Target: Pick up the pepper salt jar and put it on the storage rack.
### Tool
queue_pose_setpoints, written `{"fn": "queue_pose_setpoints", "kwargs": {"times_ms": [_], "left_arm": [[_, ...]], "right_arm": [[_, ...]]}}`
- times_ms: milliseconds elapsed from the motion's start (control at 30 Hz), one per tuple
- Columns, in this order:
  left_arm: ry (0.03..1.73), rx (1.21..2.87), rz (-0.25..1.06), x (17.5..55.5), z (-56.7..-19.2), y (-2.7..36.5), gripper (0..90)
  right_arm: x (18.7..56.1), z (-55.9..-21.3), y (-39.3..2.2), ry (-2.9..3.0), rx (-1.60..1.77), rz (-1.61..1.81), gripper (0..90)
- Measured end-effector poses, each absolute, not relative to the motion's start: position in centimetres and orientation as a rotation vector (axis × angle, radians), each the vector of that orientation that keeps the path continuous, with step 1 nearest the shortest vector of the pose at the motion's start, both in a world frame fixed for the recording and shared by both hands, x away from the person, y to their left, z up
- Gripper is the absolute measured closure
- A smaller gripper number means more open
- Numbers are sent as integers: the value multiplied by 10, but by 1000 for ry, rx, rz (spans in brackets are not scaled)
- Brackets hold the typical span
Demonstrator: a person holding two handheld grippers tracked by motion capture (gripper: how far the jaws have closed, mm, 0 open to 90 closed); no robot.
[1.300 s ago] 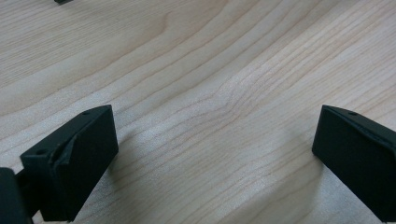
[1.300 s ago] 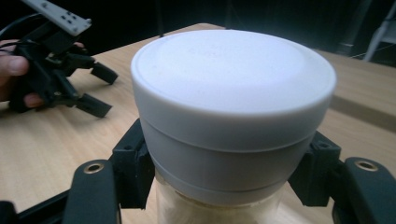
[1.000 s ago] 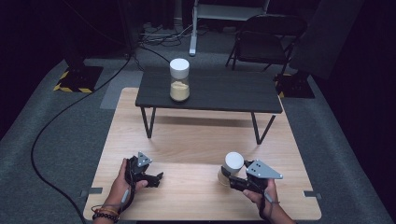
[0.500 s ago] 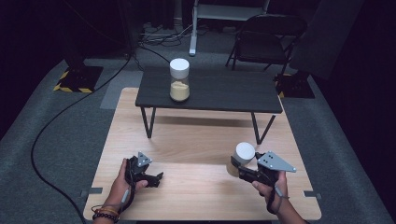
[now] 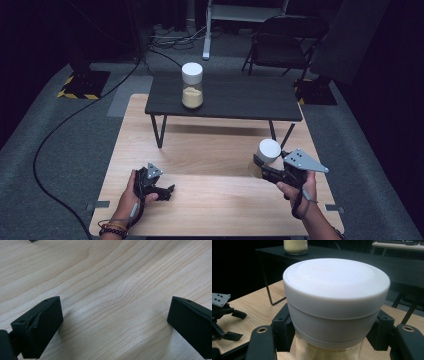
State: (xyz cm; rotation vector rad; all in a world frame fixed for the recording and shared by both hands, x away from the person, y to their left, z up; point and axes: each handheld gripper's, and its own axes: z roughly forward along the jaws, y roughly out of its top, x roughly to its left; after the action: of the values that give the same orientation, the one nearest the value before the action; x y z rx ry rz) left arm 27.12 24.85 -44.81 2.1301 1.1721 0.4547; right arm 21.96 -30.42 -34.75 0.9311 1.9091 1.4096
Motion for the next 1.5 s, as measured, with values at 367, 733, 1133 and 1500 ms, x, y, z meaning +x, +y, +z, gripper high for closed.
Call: {"fn": "queue_pose_setpoints", "kwargs": {"times_ms": [367,733,1133,1500], "left_arm": [[1171,2130,455,271,-448,249,5],[1172,2131,455,271,-448,249,5],[1172,2131,455,271,-448,249,5],[1172,2130,455,271,-448,249,5]], "right_arm": [[233,-315,-302,1878,959,1392,348],[244,-287,-298,1833,958,1352,348],[256,-270,-298,1810,960,1344,348],[271,-256,-293,1792,962,1336,348]]}}
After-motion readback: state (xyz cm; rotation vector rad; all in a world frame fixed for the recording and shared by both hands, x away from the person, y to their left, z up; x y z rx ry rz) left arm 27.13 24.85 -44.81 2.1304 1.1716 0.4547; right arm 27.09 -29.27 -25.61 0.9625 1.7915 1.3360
